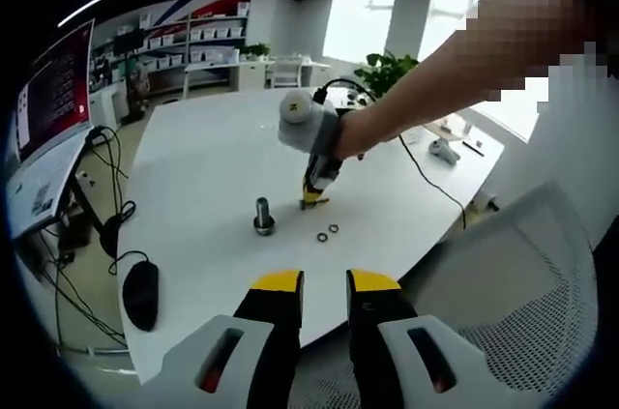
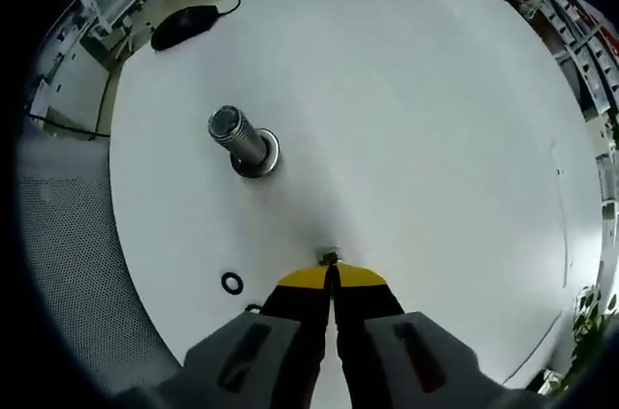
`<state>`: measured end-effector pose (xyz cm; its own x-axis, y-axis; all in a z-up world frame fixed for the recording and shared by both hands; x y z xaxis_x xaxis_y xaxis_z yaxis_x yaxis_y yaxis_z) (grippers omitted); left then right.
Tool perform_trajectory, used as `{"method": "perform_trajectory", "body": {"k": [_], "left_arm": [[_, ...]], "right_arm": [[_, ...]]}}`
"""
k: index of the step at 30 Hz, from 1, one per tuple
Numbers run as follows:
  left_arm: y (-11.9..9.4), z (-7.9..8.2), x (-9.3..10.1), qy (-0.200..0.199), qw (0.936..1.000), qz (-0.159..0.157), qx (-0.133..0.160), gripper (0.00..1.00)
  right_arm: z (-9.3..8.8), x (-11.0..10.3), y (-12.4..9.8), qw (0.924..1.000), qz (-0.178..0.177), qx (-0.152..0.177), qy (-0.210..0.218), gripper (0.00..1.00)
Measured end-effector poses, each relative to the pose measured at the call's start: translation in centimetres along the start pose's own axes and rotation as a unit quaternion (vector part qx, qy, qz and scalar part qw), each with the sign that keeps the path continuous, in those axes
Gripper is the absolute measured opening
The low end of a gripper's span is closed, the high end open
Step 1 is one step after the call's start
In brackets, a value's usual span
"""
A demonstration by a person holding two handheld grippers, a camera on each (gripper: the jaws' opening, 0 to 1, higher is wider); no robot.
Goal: Place the washer onto the threaded stud by aligning its center hole with the stud, sliding it down to the base, and recovering from edge contact or off-axis alignment until the washer reaches the visible bottom stop.
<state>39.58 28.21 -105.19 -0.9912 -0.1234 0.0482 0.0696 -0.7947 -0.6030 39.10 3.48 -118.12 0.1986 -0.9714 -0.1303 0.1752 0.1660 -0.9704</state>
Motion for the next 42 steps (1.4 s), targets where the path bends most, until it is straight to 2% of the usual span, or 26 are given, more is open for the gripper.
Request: {"method": "perform_trajectory", "body": {"k": [2, 5, 6, 10, 15, 18, 20, 22, 26, 30, 31, 32, 38, 42], "left_arm": [[0.0, -0.1, 0.0, 0.000, 1.0000, 0.000, -0.001, 0.15], [0.1, -0.1, 0.0, 0.000, 1.0000, -0.002, -0.001, 0.15], [0.1, -0.1, 0.0, 0.001, 1.0000, -0.003, -0.001, 0.15], [0.0, -0.1, 0.1, 0.002, 1.0000, -0.005, -0.003, 0.15], [-0.1, 0.0, 0.1, 0.001, 1.0000, -0.005, -0.003, 0.15], [0.0, -0.1, 0.1, 0.002, 1.0000, -0.005, -0.004, 0.15], [0.0, -0.2, 0.1, 0.003, 1.0000, -0.006, -0.006, 0.15], [0.1, -0.2, 0.1, 0.002, 1.0000, -0.005, -0.006, 0.15], [0.0, -0.3, 0.0, 0.002, 0.9999, -0.002, -0.012, 0.15], [0.0, -0.5, 0.0, 0.003, 0.9998, -0.003, -0.017, 0.15], [0.0, -0.6, 0.0, 0.004, 0.9998, -0.003, -0.019, 0.15], [0.0, -0.6, 0.0, 0.004, 0.9998, -0.003, -0.020, 0.15], [0.0, -0.5, 0.0, 0.004, 0.9998, -0.004, -0.018, 0.15], [0.0, -0.5, 0.1, 0.005, 0.9998, -0.004, -0.019, 0.15]], "right_arm": [[-0.1, 0.1, -0.3, 0.9993, 0.006, 0.024, 0.029, 0.05], [-0.4, 1.4, -0.7, 0.9984, -0.004, 0.039, 0.040, 0.08], [-0.4, 1.5, -0.9, 0.9975, -0.004, 0.053, 0.047, 0.09], [-1.5, 2.9, -0.9, 0.9981, -0.002, 0.044, 0.043, 0.12], [-2.5, 2.8, -0.9, 0.9978, 0.010, 0.046, 0.046, 0.13], [-3.6, 2.1, -0.9, 0.9998, 0.007, 0.018, 0.007, 0.13], [-3.5, 2.3, -0.4, 0.9999, 0.011, 0.011, -0.004, 0.14], [-3.6, 1.8, -0.4, 0.9998, 0.011, 0.016, -0.002, 0.14], [-3.0, 2.2, 0.5, 0.9995, 0.012, 0.028, 0.000, 0.15], [-3.7, 1.9, 1.2, 0.9989, 0.015, -0.005, -0.043, 0.14], [-2.9, 1.8, 1.2, 0.9976, 0.019, 0.019, -0.064, 0.14], [-3.5, 1.7, 0.8, 0.9982, 0.014, 0.005, -0.059, 0.14], [-3.8, 1.9, 0.8, 0.9991, 0.015, 0.016, -0.037, 0.10], [-4.1, 1.4, 0.8, 0.9993, 0.024, 0.004, -0.029, 0.09]]}}
Point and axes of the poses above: the point that each gripper's makers call its tool centre point, and the gripper's own axes: y roughly forward along the fingers, x roughly to its right, z roughly out of its top, the point moved 4 cm from there along -y, roughly backward along the fingers, and after that the axes turned 11 degrees about z, right-handed, at the moved point
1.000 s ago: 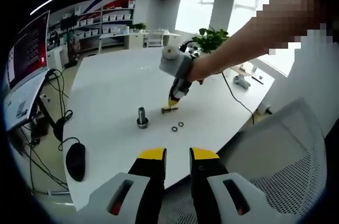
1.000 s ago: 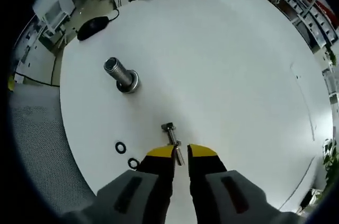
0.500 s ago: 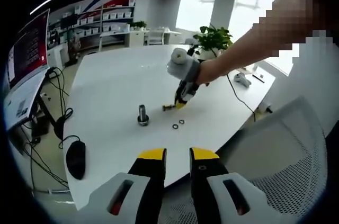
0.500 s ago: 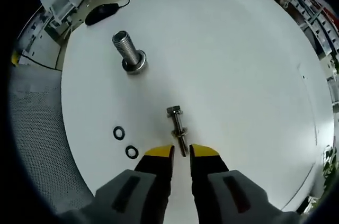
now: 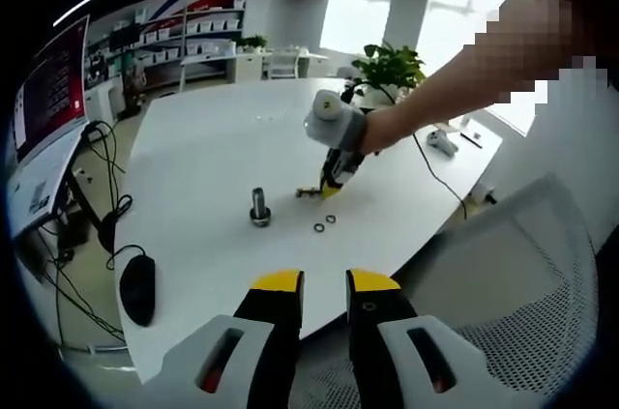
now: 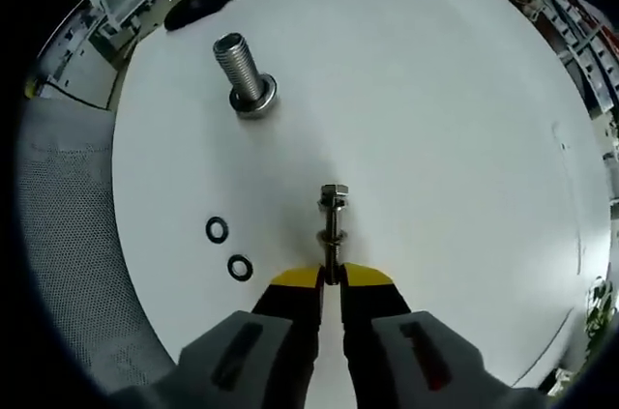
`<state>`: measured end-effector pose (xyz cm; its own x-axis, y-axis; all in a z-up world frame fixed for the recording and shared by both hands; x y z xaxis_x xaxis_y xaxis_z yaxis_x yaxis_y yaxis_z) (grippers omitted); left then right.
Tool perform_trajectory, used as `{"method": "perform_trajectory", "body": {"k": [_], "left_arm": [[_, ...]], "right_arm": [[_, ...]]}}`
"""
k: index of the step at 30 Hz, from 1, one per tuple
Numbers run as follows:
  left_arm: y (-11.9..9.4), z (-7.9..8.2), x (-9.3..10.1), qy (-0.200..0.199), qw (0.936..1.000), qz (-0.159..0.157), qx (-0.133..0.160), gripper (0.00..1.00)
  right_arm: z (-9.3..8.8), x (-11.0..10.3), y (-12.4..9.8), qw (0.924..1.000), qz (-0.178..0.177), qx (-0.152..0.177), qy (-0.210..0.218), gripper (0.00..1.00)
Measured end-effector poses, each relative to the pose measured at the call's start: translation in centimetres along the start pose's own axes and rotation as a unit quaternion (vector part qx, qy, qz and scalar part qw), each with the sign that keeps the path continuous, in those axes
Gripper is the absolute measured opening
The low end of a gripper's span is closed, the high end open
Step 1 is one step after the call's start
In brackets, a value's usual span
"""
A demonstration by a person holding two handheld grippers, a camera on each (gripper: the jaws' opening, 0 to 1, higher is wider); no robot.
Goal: Place the washer onto the threaded stud by aligning its center hole with the stud, sliding it down to the base, and recovering from edge contact or off-axis alignment until the washer reaches the visible bottom stop.
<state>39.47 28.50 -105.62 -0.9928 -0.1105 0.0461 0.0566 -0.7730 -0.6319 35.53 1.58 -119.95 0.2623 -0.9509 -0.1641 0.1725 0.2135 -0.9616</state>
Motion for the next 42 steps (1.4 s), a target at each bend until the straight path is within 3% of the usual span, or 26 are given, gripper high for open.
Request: {"method": "perform_trajectory", "body": {"k": [6, 10, 17, 25, 34, 42], "left_arm": [[0.0, 0.1, 0.1, 0.001, 1.0000, -0.001, 0.003, 0.15], [-0.1, 0.3, 0.1, 0.000, 1.0000, 0.000, 0.007, 0.15], [-0.1, 0.3, 0.0, -0.001, 0.9999, 0.002, 0.011, 0.15], [-0.2, 0.5, 0.1, -0.001, 0.9999, 0.005, 0.014, 0.15], [-0.1, 0.4, 0.0, 0.001, 0.9999, 0.005, 0.014, 0.15], [-0.1, 0.3, -0.2, 0.000, 0.9999, 0.006, 0.013, 0.15]], "right_arm": [[0.2, -0.9, -1.1, 0.9998, 0.001, -0.008, -0.016, 0.09], [0.4, -1.1, -2.0, 0.9975, -0.001, -0.041, -0.057, 0.08], [0.8, -0.6, -1.5, 0.9945, 0.001, -0.076, -0.072, 0.08], [1.6, -1.1, -1.9, 0.9913, 0.003, -0.116, -0.062, 0.08], [1.9, -1.0, -2.7, 0.9868, 0.004, -0.160, -0.023, 0.08], [2.7, -1.3, -3.1, 0.9798, 0.018, -0.198, -0.023, 0.09]]}}
Point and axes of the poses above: the point that each gripper's makers call its tool centre point, and the gripper's own axes: y roughly forward along the fingers, x roughly to its right, z roughly out of its top, the point moved 4 cm from there along -y, roughly backward along the fingers, and after that the axes turned 11 degrees about z, right-handed, at the moved point
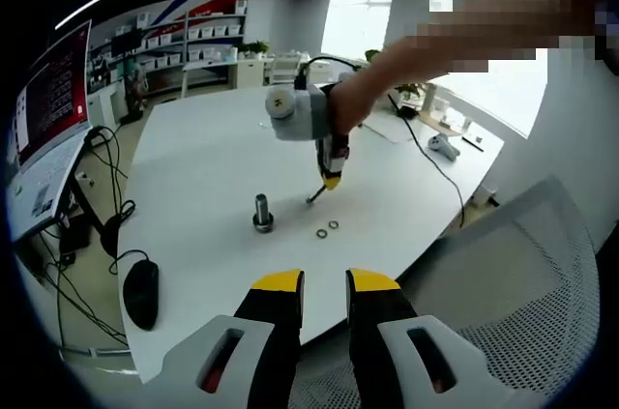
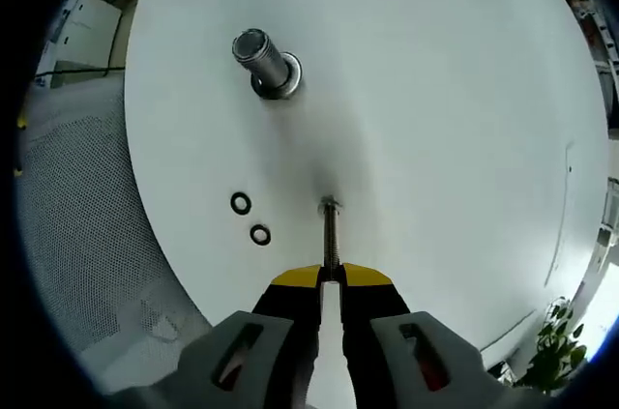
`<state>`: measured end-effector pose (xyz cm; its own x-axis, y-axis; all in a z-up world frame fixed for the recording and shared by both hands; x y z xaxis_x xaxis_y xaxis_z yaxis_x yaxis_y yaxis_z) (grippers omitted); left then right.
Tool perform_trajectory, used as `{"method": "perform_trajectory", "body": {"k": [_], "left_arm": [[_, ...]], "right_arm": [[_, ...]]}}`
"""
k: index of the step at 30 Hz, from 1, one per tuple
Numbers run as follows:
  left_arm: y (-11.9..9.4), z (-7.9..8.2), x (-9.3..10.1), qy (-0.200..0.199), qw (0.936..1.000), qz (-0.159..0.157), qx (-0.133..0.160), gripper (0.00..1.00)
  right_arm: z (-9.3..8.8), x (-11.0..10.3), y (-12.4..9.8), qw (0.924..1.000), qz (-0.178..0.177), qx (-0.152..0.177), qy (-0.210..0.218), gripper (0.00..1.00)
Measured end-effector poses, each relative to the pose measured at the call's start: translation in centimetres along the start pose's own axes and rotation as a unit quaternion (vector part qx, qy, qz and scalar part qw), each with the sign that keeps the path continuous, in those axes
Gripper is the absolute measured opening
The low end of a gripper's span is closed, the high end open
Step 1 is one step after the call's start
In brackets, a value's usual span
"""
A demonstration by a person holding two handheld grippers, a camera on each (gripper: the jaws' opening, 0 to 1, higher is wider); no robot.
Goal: Place the washer onto the threaded stud by aligning its center hole with the stud, sliding it down to the base, and recovering from edge contact or off-axis alignment until the washer reaches the visible bottom stop.
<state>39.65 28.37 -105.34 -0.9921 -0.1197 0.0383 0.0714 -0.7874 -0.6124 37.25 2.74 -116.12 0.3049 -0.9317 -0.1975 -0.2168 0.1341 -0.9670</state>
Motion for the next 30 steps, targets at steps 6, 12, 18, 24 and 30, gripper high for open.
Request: {"method": "perform_trajectory", "body": {"k": [6, 12, 18, 24, 30], "left_arm": [[0.1, -0.2, -0.1, -0.001, 1.0000, 0.000, -0.001, 0.15], [0.2, -0.2, -0.1, 0.000, 1.0000, 0.000, 0.000, 0.15], [0.1, -0.1, 0.0, -0.001, 1.0000, 0.001, 0.000, 0.15], [0.1, -0.1, -0.1, -0.001, 1.0000, 0.001, 0.001, 0.15], [0.1, 0.0, 0.0, -0.001, 1.0000, 0.000, 0.001, 0.15]], "right_arm": [[0.8, 0.3, -0.1, 0.9996, 0.013, -0.023, 0.000, 0.09], [0.7, 0.3, -0.8, 0.9978, 0.031, -0.058, 0.009, 0.09], [0.7, 1.2, -0.7, 0.9974, 0.027, -0.067, 0.003, 0.09], [0.7, 1.2, -0.6, 0.9981, 0.025, -0.056, 0.007, 0.09], [1.0, 1.0, -0.6, 0.9988, 0.039, -0.021, 0.022, 0.10]]}}
Point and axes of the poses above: the point that each gripper's makers call its tool centre point, and the gripper's own axes: y roughly forward along the fingers, x roughly to its right, z roughly out of its top, the point moved 4 cm from there along -y, roughly backward along the fingers, and after that the axes turned 11 degrees about z, right-handed, at the moved point
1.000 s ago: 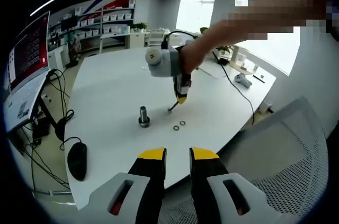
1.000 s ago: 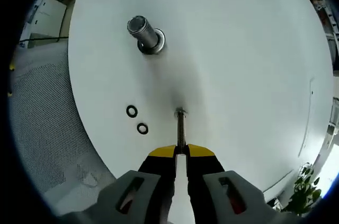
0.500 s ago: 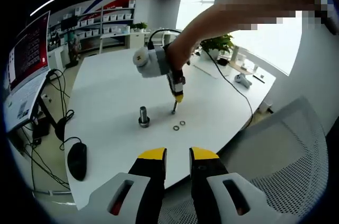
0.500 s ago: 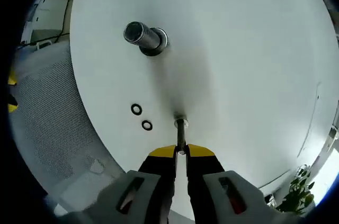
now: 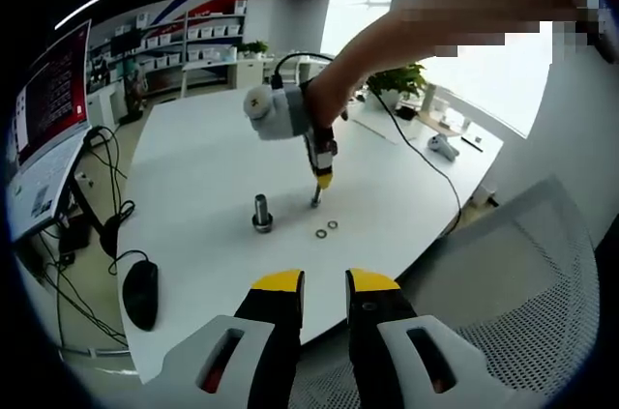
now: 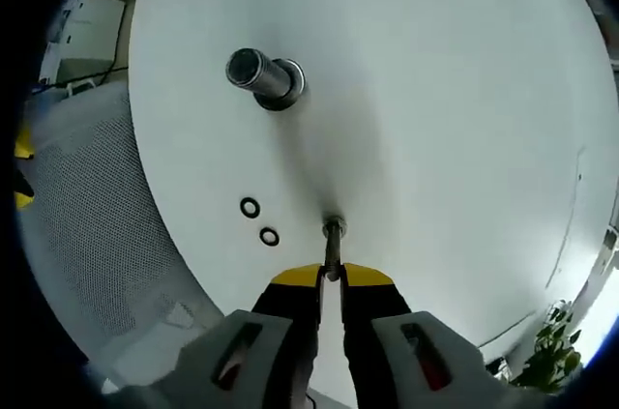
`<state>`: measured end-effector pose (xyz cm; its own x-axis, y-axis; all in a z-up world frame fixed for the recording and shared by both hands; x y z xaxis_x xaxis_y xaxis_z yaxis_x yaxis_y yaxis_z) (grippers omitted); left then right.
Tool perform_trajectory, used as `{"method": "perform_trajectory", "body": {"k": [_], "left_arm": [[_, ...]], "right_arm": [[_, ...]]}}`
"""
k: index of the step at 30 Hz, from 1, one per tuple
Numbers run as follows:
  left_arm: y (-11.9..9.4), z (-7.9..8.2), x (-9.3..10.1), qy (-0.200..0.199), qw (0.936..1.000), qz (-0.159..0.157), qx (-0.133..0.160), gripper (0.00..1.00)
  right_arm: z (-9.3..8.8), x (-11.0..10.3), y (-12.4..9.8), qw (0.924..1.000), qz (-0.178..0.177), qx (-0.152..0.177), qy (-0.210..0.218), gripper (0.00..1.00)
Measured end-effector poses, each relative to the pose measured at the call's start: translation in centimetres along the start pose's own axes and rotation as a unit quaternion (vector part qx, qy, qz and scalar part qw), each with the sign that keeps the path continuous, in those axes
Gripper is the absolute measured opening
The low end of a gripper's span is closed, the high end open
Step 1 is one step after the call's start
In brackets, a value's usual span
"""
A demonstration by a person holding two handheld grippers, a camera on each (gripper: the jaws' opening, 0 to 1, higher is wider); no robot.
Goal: Place the washer onto the threaded stud by aligning its center hole with the stud, sliding it down to the base, and recovering from edge contact or off-axis alignment until the washer reaches the visible bottom stop.
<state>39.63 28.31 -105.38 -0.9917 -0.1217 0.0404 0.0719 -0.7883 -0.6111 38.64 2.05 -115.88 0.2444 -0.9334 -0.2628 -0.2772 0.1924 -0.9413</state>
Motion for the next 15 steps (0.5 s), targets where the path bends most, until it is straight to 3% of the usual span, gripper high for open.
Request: {"method": "perform_trajectory", "body": {"k": [6, 15], "left_arm": [[0.02, -0.11, -0.10, 0.000, 1.0000, 0.001, 0.000, 0.15], [0.07, -0.12, -0.08, -0.001, 1.0000, 0.000, -0.001, 0.15]], "right_arm": [[-0.35, -0.25, 0.16, 1.0000, -0.007, 0.004, -0.005, 0.11], [-0.03, -0.64, -0.39, 0.9984, -0.021, 0.049, -0.016, 0.17]]}}
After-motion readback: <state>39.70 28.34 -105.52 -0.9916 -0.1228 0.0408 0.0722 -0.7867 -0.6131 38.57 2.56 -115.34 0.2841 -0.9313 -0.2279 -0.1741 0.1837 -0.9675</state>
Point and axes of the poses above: the point that each gripper's makers call its tool centre point, and the gripper's own axes: y roughly forward along the fingers, x roughly to its right, z roughly out of its top, the point moved 4 cm from there along -y, roughly backward along the fingers, and after that the axes turned 11 degrees about z, right-handed, at the moved point
